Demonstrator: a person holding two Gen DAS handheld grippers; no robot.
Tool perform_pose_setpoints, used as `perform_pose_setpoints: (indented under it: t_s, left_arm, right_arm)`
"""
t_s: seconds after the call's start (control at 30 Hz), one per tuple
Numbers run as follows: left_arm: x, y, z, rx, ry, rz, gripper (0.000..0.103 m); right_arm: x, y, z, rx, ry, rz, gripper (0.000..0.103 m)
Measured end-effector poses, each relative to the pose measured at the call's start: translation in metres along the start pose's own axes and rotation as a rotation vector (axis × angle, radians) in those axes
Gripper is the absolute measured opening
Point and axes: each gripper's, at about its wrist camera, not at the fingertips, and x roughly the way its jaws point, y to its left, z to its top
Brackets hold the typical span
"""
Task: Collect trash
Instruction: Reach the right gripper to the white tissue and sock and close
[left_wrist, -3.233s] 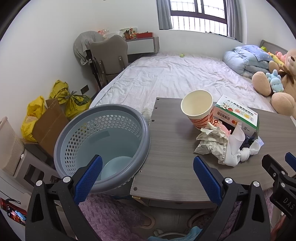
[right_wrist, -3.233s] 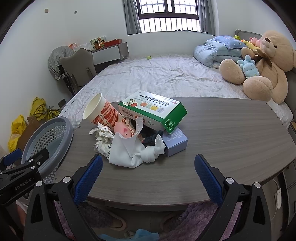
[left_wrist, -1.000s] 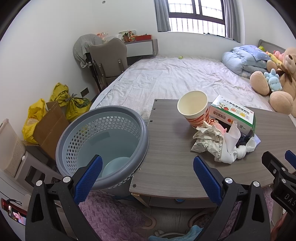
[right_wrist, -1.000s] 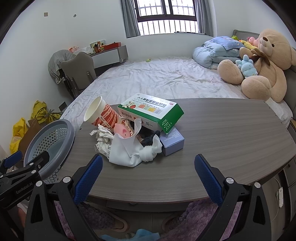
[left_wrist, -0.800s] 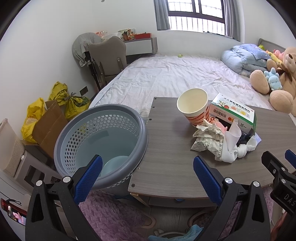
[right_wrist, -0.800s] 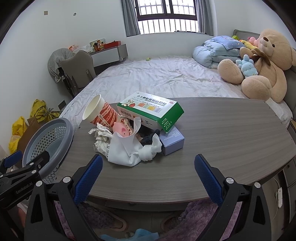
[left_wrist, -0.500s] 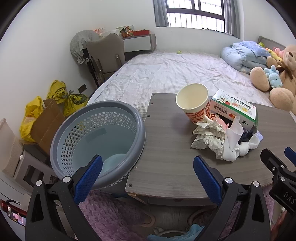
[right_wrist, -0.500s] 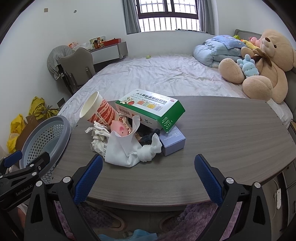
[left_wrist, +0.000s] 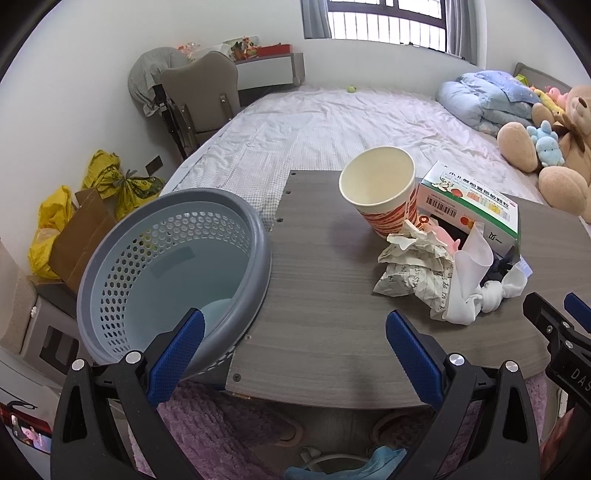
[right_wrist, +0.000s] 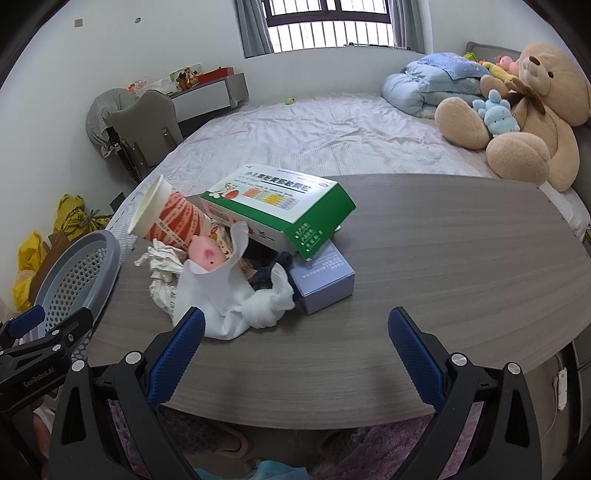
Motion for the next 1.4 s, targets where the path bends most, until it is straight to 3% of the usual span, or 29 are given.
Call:
perform_pose_setpoints:
  t_s: [0.4,0.83,0.9,1.1,1.4]
  left_arm:
    - [0.017,-0.015,0.009,0.013,0.024,-0.010,0.097]
    - [0.027,-0.012,0.010,0.007,0.040,-0.009,0.097]
    - [0.028,-0.010,0.010,0.004,0.041,-0.013,0.097]
    - [0.030,-0.005,0.009,-0.005,0.043,-0.024,0.097]
    - [0.031,-0.003,0.006,-0.007,0.044,-0.035,0.097]
  right_arm:
    - [0.035,-0.001,0.002,-0.011,0.048,0.021,0.095]
    - [0.041,0.007,0.004,-0.024,0.035,0.033,0.092]
    - [0.042,0.010,0.003,-0.026,0.050,0.034,0.076]
    - [0.048,0.017,0.001,-0.034,0.085,0.042,0.057]
    - [0.055,0.018,0.002,-0.001,0.113,0.072,0.044]
